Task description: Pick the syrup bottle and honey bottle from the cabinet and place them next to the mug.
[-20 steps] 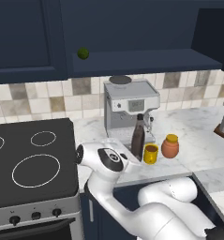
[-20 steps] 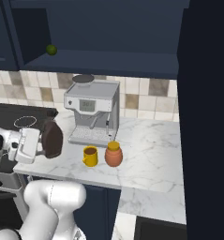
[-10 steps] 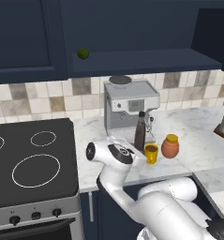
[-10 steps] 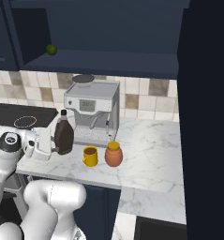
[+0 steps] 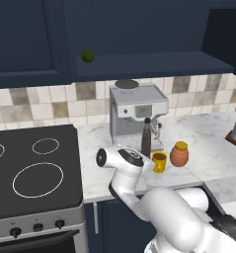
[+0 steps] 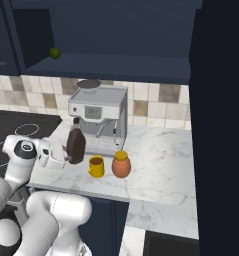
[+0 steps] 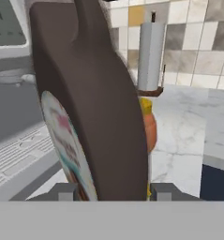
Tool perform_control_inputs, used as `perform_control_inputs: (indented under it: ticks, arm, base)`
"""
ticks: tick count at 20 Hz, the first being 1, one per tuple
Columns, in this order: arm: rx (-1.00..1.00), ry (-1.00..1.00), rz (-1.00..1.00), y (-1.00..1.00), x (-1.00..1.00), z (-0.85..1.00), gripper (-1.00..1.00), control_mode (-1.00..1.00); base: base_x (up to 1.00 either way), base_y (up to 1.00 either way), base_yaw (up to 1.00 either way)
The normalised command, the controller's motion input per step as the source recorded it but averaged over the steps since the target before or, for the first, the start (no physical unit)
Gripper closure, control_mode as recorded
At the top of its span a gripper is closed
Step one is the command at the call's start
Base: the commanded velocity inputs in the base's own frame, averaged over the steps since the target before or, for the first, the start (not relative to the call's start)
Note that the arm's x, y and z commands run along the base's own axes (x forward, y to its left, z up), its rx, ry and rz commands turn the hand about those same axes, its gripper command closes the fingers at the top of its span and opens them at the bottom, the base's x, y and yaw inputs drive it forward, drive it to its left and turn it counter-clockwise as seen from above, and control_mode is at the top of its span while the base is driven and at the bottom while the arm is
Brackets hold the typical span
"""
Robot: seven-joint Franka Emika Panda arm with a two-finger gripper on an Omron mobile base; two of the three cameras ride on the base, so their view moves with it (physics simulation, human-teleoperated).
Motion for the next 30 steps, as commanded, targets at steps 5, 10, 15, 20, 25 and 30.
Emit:
perform_control_inputs:
  ticks: [5, 10, 15, 20, 25, 30]
  arm:
    - [0.0, 0.07, 0.01, 0.0, 0.35, -0.38, 1.0, -1.0]
    - [0.0, 0.02, 0.01, 0.06, 0.22, -0.33, 1.0, -1.0]
    - [-0.01, 0.0, 0.01, 0.25, 0.07, -0.19, 1.0, -1.0]
    - [-0.01, -0.05, 0.0, 0.07, 0.02, -0.22, 1.0, -1.0]
    - [0.0, -0.15, 0.0, 0.0, 0.0, -0.22, 1.0, -1.0]
    - [0.0, -0.13, 0.0, 0.0, 0.0, -0.25, 1.0, -1.0]
  base:
    - [0.0, 0.0, 0.0]
    - [0.0, 0.0, 0.0]
    - [0.0, 0.0, 0.0]
    - [0.0, 0.0, 0.0]
    - [0.0, 0.0, 0.0]
    - [0.0, 0.0, 0.0]
